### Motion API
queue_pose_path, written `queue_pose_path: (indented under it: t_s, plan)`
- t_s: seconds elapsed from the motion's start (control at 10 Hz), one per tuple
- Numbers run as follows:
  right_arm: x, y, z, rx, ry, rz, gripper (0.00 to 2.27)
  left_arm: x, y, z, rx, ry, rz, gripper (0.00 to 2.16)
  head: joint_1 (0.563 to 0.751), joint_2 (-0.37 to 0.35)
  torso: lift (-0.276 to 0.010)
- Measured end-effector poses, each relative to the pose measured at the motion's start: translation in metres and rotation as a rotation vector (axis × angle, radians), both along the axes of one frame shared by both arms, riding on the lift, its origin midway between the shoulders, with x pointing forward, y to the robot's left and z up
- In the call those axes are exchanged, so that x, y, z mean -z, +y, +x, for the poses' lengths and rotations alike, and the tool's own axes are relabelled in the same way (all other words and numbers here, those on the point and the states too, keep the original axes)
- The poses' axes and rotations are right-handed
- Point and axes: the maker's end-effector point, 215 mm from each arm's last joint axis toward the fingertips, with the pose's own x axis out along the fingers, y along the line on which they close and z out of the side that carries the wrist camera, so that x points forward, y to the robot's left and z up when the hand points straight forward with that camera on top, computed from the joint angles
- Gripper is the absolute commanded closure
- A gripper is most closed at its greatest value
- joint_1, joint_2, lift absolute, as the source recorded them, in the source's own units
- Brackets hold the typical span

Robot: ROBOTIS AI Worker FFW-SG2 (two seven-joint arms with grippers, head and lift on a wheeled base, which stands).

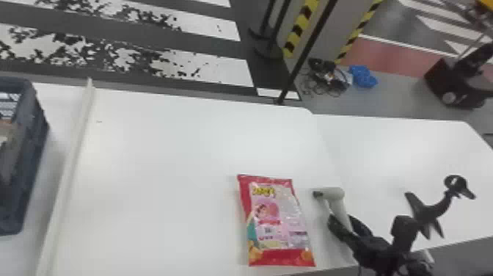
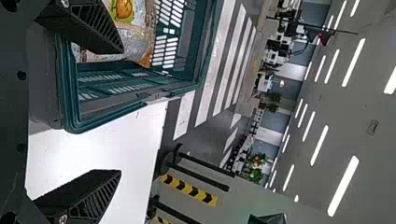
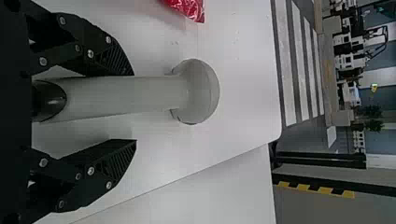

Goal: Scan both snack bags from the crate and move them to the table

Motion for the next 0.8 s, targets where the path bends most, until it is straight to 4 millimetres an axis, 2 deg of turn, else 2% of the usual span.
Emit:
queue_pose_path:
  t_s: [0.3,0.5,0.6,0.7,0.8]
  plan:
    - [-0.007,0.004,0.0,-0.013,-0.015,-0.006,2.24,-0.029,-0.01,0.007,0.012,-0.041,0.013,0.07,0.695,-0.35,-0.087]
    - [-0.029,0.004,-0.01,0.028,-0.065,0.011,2.24,-0.043,-0.015,0.006,0.024,-0.048,0.016,0.07,0.695,-0.35,-0.087]
    - [-0.051,0.015,-0.021,0.05,-0.113,0.037,2.24,-0.048,-0.018,0.005,0.028,-0.05,0.012,0.07,0.695,-0.35,-0.087]
    - [-0.073,0.032,-0.034,0.056,-0.154,0.077,2.24,-0.05,-0.019,0.001,0.025,-0.049,0.009,0.07,0.695,-0.35,-0.087]
    - [-0.087,0.055,-0.047,0.04,-0.169,0.132,2.24,-0.051,-0.019,-0.002,0.019,-0.046,0.009,0.07,0.695,-0.342,-0.087]
